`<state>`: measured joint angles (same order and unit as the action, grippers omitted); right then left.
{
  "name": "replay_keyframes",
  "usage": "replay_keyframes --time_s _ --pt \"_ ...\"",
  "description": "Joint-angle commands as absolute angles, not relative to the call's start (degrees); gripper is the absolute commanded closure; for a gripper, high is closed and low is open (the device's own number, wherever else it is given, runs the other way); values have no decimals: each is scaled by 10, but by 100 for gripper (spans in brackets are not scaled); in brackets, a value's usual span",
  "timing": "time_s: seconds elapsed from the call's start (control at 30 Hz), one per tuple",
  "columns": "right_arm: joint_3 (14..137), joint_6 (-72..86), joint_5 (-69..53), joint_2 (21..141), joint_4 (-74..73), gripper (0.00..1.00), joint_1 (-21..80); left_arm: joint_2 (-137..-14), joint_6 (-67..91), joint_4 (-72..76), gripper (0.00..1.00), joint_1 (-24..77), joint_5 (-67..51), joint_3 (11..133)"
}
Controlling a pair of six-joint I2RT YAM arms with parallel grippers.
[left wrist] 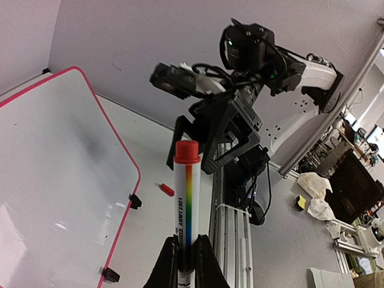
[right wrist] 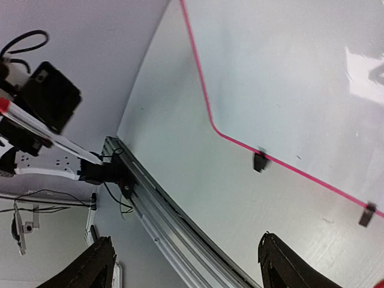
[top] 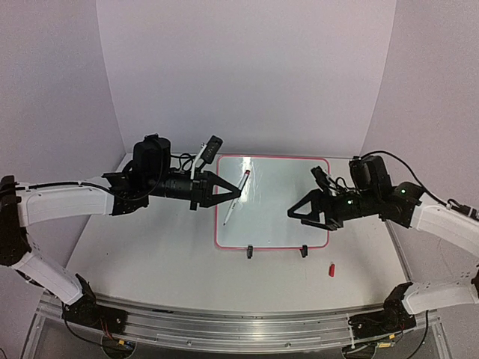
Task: Write a sentence on the whiteboard
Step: Pass from the left arm to the right
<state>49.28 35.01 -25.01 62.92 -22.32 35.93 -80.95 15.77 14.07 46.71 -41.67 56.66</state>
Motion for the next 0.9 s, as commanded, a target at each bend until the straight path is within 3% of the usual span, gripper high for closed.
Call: replay_keyframes --time_s 0.0,0.2,0.57,0.63,0.77,0.87 --pt "579 308 -370 698 -34 21 403 -849 109 115 100 500 -463 633" --pt "612 292 -356 739 52 26 427 -872 136 159 100 510 -499 637" --pt "617 296 -385 757 96 51 446 -892 224 245 100 512 -484 637" --pt "620 298 -389 760 98 62 448 -896 229 251 100 512 -488 640" --pt "626 307 -383 762 99 96 451 -898 235 255 100 512 -492 641" --pt "626 308 -367 760 99 100 451 -895 238 256 93 511 -502 639"
